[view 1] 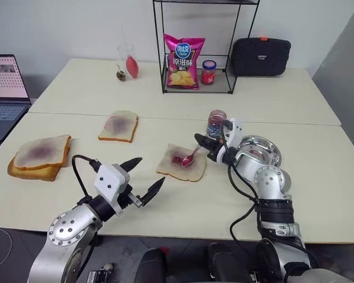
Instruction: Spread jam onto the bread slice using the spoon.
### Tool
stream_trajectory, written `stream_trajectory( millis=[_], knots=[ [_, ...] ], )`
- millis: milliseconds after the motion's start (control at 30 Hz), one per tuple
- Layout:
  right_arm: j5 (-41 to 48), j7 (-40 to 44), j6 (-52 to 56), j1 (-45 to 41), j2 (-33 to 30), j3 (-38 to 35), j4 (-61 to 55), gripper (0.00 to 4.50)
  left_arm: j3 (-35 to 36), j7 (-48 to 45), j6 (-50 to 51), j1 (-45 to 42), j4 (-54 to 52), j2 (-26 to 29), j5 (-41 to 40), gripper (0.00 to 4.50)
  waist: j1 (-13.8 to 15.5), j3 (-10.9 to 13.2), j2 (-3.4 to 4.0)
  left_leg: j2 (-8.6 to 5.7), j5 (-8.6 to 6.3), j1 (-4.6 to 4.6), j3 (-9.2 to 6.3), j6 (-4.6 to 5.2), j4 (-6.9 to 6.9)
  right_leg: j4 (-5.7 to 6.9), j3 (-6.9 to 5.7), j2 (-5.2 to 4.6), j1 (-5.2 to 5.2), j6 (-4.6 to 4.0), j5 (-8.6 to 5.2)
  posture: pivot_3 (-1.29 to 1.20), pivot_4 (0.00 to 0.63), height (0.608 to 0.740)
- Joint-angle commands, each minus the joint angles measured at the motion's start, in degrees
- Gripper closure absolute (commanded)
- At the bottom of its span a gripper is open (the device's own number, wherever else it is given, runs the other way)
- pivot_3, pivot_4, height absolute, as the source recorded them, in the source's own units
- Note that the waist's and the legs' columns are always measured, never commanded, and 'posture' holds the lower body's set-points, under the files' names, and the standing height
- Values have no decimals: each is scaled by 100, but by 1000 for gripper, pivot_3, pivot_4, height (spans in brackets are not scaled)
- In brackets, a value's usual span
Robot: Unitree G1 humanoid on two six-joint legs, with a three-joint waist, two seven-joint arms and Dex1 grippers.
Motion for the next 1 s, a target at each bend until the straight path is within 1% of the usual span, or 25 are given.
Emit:
stream_trajectory(
  millis=[33,133,200,300,367,400,433,500,533,567,667,733,767,867,1000],
  knots=[
    [825,39,332,-98,110,-379,-659,4476,-6,-110,-66,-221,132,73,-66,0,-7,0,0,1,0,0,2,0,0,-1,1,0,0,0,0,0,150,740],
    [1196,-35,526,-141,116,-496,-973,4476,25,-201,-42,-320,205,127,-133,0,-25,1,1,7,0,0,3,0,-1,1,1,6,-2,7,4,0,150,740],
    [1528,-268,688,-209,-20,-683,-1376,4476,38,-487,241,-701,285,395,-349,0,-28,1,2,12,0,0,2,0,-3,3,0,11,-3,6,4,0,150,740],
    [1863,-656,790,-245,-342,-1039,-1817,4476,19,-903,1049,-1759,610,804,-935,0,23,13,9,19,0,-4,-14,1,-4,8,-12,23,-8,-1,4,0,150,740],
    [1938,-942,797,-230,-666,-1258,-2075,4476,-150,-1369,1443,-2513,904,1134,-1192,0,69,15,8,24,1,-10,-15,1,2,8,-34,19,-6,-6,4,0,150,740],
    [1968,-1145,786,-201,-805,-1372,-2178,4476,-295,-1593,1651,-2874,1026,1299,-1265,0,68,13,10,22,1,-12,-17,1,9,5,-37,20,-2,-26,-7,0,150,740],
    [2005,-1288,775,-173,-889,-1430,-2237,4476,-388,-1718,1784,-3083,1093,1397,-1310,0,63,14,10,22,1,-10,-1,1,9,-2,-20,18,1,-30,-8,0,150,740],
    [2067,-1626,764,-81,-1162,-1687,-2423,4476,-843,-2284,1777,-3666,1315,1644,-1153,0,42,14,9,18,0,-9,17,1,7,-8,-5,13,2,-21,-8,0,150,740],
    [2105,-1763,749,-37,-1269,-1786,-2493,4476,-1011,-2504,1728,-3878,1420,1701,-1083,0,34,14,9,16,0,-11,21,0,5,-10,-1,13,0,9,6,0,150,740],
    [2126,-1881,735,26,-1386,-1875,-2555,4476,-1181,-2702,1679,-4087,1540,1722,-1023,0,29,14,9,17,-2,-13,23,-1,-2,-10,0,13,-4,9,4,0,150,740],
    [2008,-1963,652,494,-1778,-2109,-2715,4476,-1862,-2996,1208,-4823,2161,1407,-477,0,33,15,11,18,-3,-12,17,-1,-21,-6,-7,16,-10,1,-9,0,150,740],
    [1954,-1967,513,764,-1870,-2207,-2700,4476,-2144,-2921,950,-5174,2580,1006,-187,0,64,15,11,19,-2,-10,13,-1,-31,-4,-10,19,-10,-7,-15,0,150,740],
    [1789,-1958,349,924,-1864,-2205,-2602,4476,-2333,-2830,695,-5320,2884,693,36,0,87,15,11,18,-2,-8,11,-1,-34,-3,-13,19,-9,-9,-18,0,150,740],
    [1476,-1817,15,1192,-1844,-2098,-2365,4476,-2662,-2780,193,-5479,3440,192,466,0,93,14,13,17,-2,-7,16,-1,-33,-2,-5,20,-9,-8,-18,0,150,740],
    [1153,-1340,-431,1395,-1816,-1891,-1940,4476,-2859,-2786,-244,-5530,3976,-226,822,0,59,14,13,18,-2,-1,22,-1,-30,6,4,21,-10,-5,-16,0,150,740]
  ],
)
